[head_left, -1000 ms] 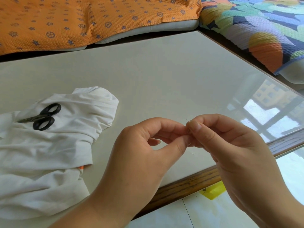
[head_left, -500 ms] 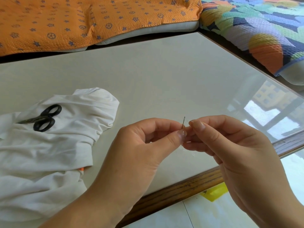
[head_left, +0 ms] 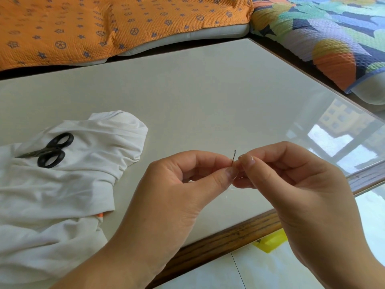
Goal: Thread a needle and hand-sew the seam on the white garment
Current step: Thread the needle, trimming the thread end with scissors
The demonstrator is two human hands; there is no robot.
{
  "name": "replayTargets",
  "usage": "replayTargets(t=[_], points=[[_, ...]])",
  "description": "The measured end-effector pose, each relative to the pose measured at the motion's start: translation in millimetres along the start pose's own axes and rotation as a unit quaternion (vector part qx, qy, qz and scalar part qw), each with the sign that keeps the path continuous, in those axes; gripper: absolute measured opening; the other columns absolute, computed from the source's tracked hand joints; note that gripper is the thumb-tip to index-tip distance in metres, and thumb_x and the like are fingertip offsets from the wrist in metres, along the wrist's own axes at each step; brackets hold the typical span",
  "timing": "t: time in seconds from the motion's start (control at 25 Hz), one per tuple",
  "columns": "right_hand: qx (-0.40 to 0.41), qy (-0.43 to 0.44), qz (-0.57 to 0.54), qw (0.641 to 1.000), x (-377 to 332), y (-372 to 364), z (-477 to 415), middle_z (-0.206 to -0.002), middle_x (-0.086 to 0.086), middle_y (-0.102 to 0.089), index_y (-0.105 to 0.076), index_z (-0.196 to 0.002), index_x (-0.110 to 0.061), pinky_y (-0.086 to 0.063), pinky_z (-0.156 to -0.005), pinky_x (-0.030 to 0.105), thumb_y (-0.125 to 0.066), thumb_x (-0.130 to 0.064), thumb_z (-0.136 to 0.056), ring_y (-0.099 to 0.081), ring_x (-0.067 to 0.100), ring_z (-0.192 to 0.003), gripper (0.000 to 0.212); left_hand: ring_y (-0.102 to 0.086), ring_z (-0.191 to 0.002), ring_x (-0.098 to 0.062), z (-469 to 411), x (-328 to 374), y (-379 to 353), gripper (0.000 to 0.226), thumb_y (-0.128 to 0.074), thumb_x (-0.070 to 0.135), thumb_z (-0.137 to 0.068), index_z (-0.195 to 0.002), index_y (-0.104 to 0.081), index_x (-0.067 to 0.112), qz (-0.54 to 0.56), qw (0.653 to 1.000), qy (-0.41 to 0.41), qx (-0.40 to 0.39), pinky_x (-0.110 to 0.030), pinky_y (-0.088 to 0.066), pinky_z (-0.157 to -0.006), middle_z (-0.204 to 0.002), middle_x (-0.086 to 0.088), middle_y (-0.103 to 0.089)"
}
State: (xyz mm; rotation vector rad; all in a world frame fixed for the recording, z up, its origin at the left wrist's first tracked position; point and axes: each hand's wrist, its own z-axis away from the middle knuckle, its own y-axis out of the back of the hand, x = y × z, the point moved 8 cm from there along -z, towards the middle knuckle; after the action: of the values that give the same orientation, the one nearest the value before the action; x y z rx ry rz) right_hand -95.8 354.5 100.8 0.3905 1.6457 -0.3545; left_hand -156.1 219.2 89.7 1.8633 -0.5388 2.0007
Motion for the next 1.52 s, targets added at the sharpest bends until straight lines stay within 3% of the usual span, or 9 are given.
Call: replayTargets(t=[0.32,0.64,1.24,1.52], points=[[0.006,0.003,0.02,1.0,-0.5,0.3,-0.6,-0.066,0.001,-0.074,-0.074,-0.073,-0.022,-0.059,-0.068,0.027,-0.07,-0.025,-0.071,-0.071,0.016,-0.064,0.005,-0.073,-0.089,-0.015,0.4,1.8,-1.1,0.021,-0.075,0.042,-0.06,-0.079,-0.078,0.036,-0.008,1.0,-0.008,0.003,-0.025,-0.05,-0.083,-0.082,0.004,-0.077],[0.003,0.004,0.003,1.0,-1.3,-1.4,-0.9,-0.066,0.001,-0.074,-0.074,-0.071,-0.022,-0.056,-0.064,0.018,-0.07,-0.025,-0.072,-0.072,0.015,-0.065,0.005,-0.073,-0.09,-0.014,0.8,1.8,-1.2,0.02,-0.074,0.043,-0.064,-0.083,-0.077,0.037,-0.029,0.999,-0.015,-0.003,-0.025,-0.051,-0.082,-0.084,0.007,-0.077],[-0.003,-0.005,0.018,1.0,0.0,-1.0,-0.8,-0.067,0.004,-0.073,-0.074,-0.072,-0.02,-0.06,-0.067,0.029,-0.068,-0.024,-0.073,-0.071,0.018,-0.066,0.007,-0.073,-0.09,-0.013,0.3,1.9,-0.5,0.019,-0.074,0.042,-0.065,-0.083,-0.077,0.038,-0.038,0.999,-0.019,-0.002,-0.025,-0.05,-0.082,-0.083,0.007,-0.077],[-0.003,-0.01,0.008,1.0,-0.1,-1.1,-0.8,-0.067,0.004,-0.073,-0.074,-0.071,-0.019,-0.057,-0.066,0.021,-0.068,-0.024,-0.073,-0.071,0.016,-0.066,0.008,-0.073,-0.088,-0.011,0.6,2.5,-0.9,0.019,-0.073,0.041,-0.067,-0.085,-0.076,0.038,-0.047,0.999,-0.023,-0.003,-0.021,-0.053,-0.077,-0.082,0.009,-0.077]])
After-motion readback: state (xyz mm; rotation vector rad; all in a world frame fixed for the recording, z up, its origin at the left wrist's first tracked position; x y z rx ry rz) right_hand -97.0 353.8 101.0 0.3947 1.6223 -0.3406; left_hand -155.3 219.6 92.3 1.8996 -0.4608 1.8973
